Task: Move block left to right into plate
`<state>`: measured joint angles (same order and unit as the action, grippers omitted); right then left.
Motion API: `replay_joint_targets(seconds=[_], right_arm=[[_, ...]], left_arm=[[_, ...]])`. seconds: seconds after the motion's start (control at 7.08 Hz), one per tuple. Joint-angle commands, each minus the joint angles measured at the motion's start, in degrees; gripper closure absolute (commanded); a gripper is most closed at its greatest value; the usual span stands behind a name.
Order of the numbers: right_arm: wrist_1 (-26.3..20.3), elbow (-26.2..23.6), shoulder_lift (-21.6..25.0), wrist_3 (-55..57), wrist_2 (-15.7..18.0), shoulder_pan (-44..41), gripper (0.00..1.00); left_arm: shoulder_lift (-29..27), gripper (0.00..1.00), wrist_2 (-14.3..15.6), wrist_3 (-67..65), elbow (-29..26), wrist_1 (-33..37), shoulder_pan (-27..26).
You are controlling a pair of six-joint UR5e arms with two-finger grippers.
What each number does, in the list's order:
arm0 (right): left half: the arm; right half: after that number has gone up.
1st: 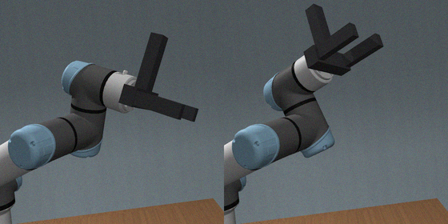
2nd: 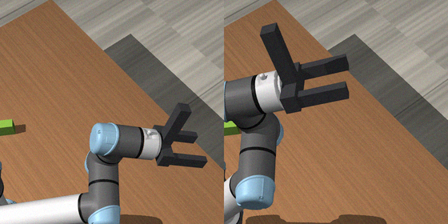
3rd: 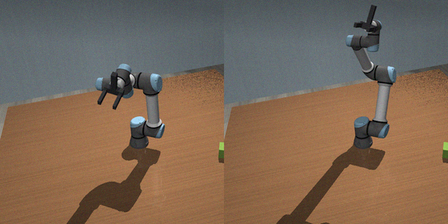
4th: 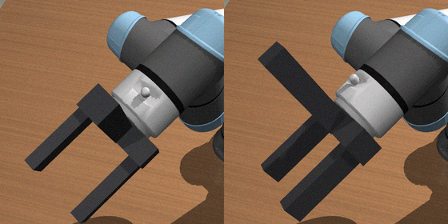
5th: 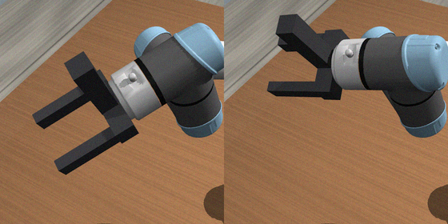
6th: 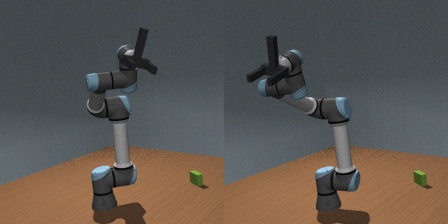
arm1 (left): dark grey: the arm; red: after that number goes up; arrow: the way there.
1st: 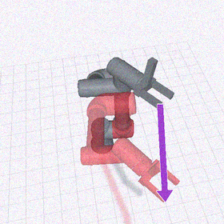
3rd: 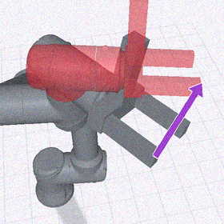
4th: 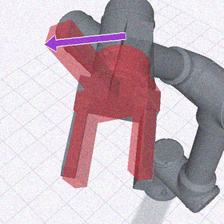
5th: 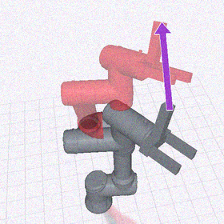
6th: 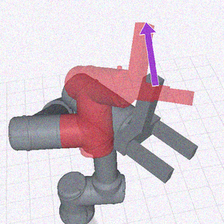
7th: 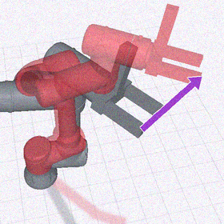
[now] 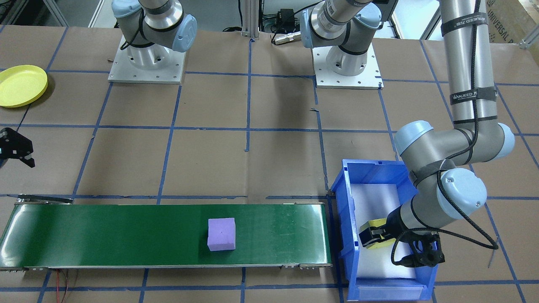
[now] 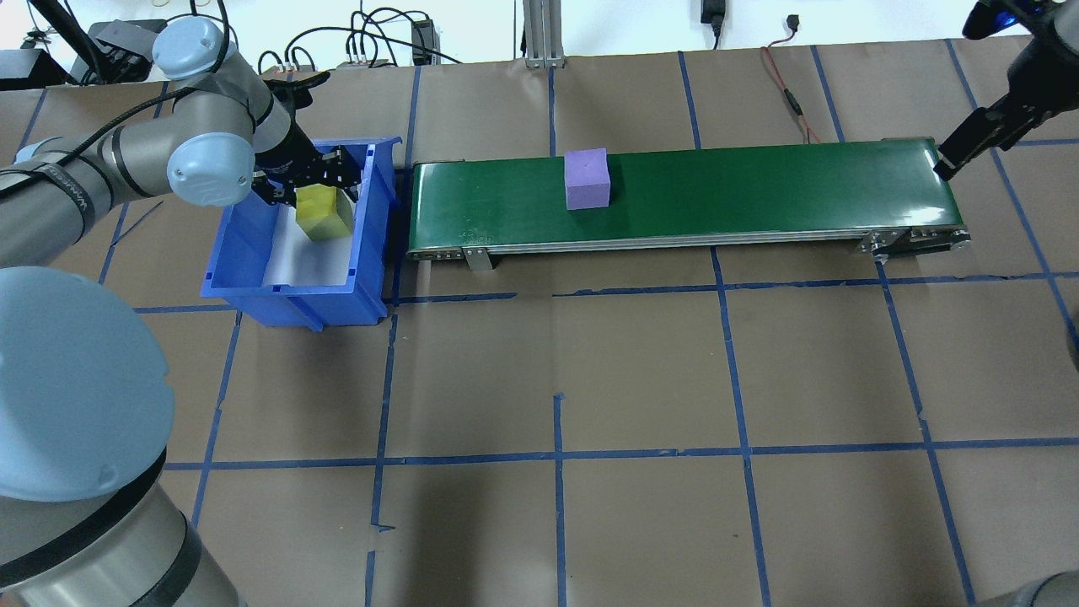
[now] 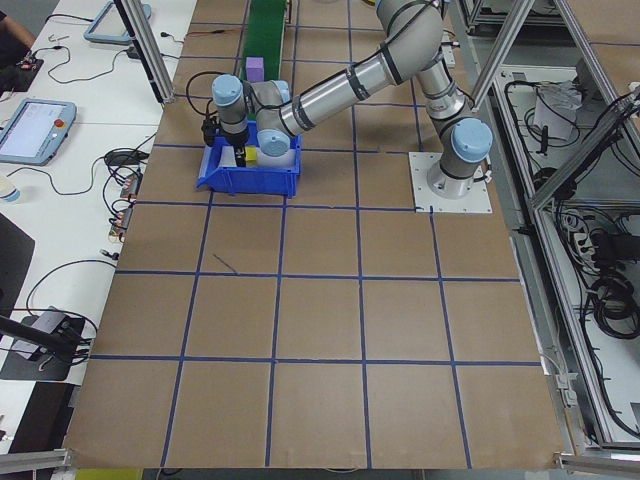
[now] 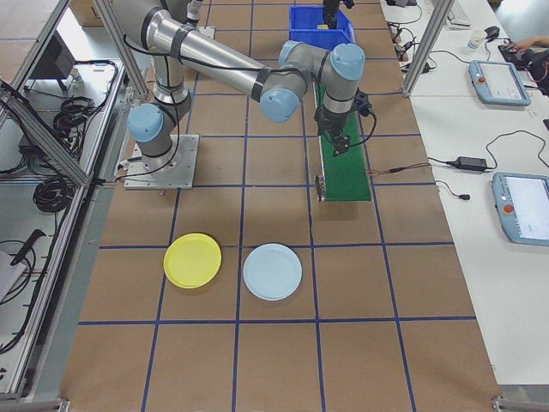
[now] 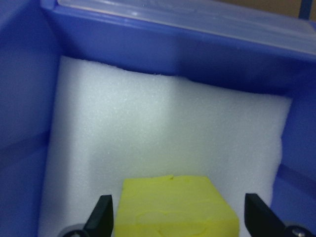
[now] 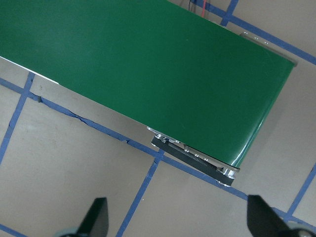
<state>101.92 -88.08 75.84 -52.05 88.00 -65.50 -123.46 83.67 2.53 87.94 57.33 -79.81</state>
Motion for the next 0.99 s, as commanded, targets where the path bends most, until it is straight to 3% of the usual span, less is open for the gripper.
replay_joint_targets(seconds=[0.0, 0.14, 0.28, 0.42, 0.85], right_arm=[[0.3, -1.0, 0.0, -9.8, 1.2, 0.1, 0.00], [0.3, -1.1, -0.1, -11.6, 3.8, 0.1, 0.00], [1.3, -1.2, -0.2, -17.3, 3.3, 0.1, 0.00], [5.8, -1.5, -1.5, -19.1, 2.9, 0.1, 0.01], [11.3, -1.9, -5.3, -37.5, 1.9, 0.2, 0.03]], left_arm=[[2.3, 0.90, 0.1, 5.2, -1.0, 0.1, 0.0], [6.7, 0.89, 0.2, 5.2, -1.1, 1.5, 0.0], [11.8, 0.89, 0.1, 4.9, -1.5, 6.0, -0.2], [15.4, 0.89, -0.3, 4.4, -1.9, 9.6, -0.7], [16.7, 0.89, -0.9, -7.2, -1.5, 10.2, -9.9]])
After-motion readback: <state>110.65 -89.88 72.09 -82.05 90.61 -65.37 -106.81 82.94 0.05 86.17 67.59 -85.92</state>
